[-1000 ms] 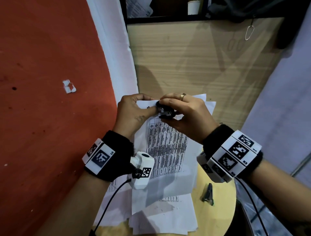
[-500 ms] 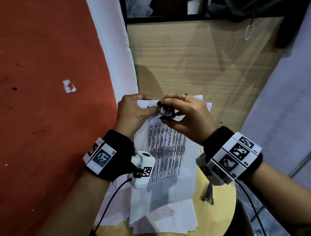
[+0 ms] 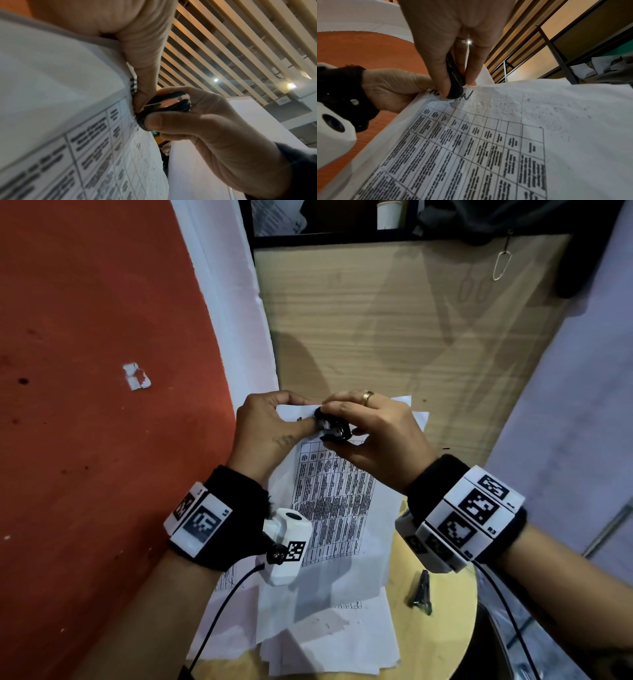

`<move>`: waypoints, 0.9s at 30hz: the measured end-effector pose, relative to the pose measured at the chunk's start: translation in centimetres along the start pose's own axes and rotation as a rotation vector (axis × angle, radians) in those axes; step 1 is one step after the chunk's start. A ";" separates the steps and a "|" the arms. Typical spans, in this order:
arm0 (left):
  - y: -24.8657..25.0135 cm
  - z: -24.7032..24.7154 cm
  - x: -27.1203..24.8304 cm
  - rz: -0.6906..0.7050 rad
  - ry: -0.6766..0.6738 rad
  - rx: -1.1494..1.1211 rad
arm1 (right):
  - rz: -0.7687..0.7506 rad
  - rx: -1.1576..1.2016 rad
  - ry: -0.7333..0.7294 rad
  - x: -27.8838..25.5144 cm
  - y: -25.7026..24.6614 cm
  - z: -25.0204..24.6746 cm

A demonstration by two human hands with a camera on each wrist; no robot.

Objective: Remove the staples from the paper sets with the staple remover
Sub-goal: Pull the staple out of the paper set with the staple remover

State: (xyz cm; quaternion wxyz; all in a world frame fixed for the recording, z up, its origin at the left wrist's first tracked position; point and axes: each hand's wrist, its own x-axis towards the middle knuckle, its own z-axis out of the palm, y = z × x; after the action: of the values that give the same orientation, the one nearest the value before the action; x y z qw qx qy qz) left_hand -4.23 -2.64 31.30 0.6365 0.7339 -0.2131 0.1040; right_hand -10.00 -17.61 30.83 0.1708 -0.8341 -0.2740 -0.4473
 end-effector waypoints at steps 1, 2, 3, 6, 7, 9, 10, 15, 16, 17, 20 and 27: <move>0.0 0.0 0.0 -0.003 -0.002 -0.003 | -0.002 -0.001 0.002 0.0 0.0 0.0; 0.0 -0.1 0.0 -0.006 -0.006 -0.005 | -0.006 0.003 0.005 0.0 0.1 0.1; 0.0 -0.1 0.0 -0.009 -0.014 -0.009 | -0.009 0.005 0.008 -0.1 0.1 0.0; 0.0 -0.1 0.0 -0.021 -0.043 -0.055 | -0.017 0.005 0.006 -0.2 0.1 0.0; 0.1 -0.1 -0.1 -0.028 -0.055 -0.080 | -0.018 0.006 0.005 -0.1 0.2 0.0; 0.1 -0.3 -0.1 -0.041 -0.070 -0.110 | -0.024 0.010 0.005 0.0 0.2 0.0; 0.1 -0.4 -0.1 -0.044 -0.077 -0.117 | -0.027 0.010 0.005 0.0 0.2 0.0; 0.3 -0.6 -0.1 -0.030 -0.108 -0.136 | -0.034 0.007 0.015 0.1 0.3 0.2; 0.2 -0.6 0.0 -0.033 -0.117 -0.139 | -0.033 0.010 0.015 0.1 0.4 0.3; 0.2 -0.7 0.0 -0.038 -0.125 -0.142 | -0.031 0.015 0.012 0.1 0.4 0.3; 0.0 -0.8 -0.1 -0.045 -0.150 -0.158 | -0.019 0.043 0.004 0.0 0.5 0.4; -0.3 -1.4 0.2 -0.123 -0.233 -0.246 | 0.019 0.096 0.012 0.0 0.2 0.1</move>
State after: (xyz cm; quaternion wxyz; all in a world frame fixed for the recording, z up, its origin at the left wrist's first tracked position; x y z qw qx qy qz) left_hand -3.76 -1.27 31.32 0.6978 0.6691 -0.2511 -0.0479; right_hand -9.78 -17.65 30.78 0.2165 -0.8248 -0.2863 -0.4370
